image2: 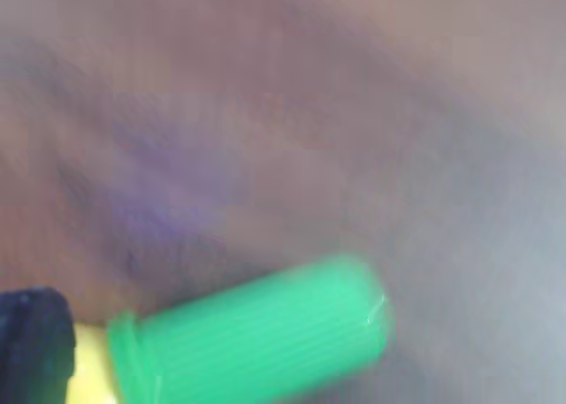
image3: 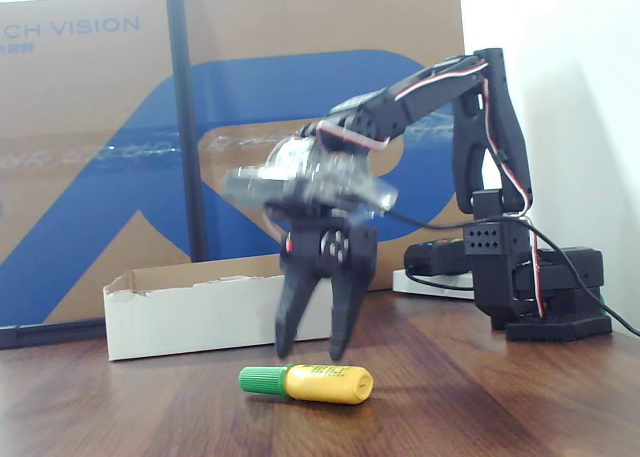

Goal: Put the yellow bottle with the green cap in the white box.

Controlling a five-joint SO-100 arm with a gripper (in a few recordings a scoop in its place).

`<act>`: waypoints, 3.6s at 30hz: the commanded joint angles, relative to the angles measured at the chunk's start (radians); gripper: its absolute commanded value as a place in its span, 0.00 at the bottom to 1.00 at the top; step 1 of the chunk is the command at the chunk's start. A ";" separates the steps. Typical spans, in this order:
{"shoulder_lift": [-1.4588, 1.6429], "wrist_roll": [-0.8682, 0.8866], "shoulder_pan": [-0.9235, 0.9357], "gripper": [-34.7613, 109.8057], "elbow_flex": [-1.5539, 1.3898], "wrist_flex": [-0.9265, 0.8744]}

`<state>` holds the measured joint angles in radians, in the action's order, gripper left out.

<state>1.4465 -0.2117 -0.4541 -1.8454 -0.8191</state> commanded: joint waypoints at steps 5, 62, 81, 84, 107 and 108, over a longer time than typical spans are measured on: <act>-0.041 -0.002 0.023 0.44 0.100 -0.015; 0.692 0.133 0.713 0.24 -0.106 -0.080; 0.202 0.138 1.008 0.24 0.333 -0.064; 0.124 0.150 1.078 0.24 0.382 -0.064; 0.055 0.195 1.181 0.34 0.430 -0.061; 0.069 0.193 1.173 0.34 0.419 -0.058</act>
<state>1.4067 -0.0046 0.7271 -1.4281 -0.8866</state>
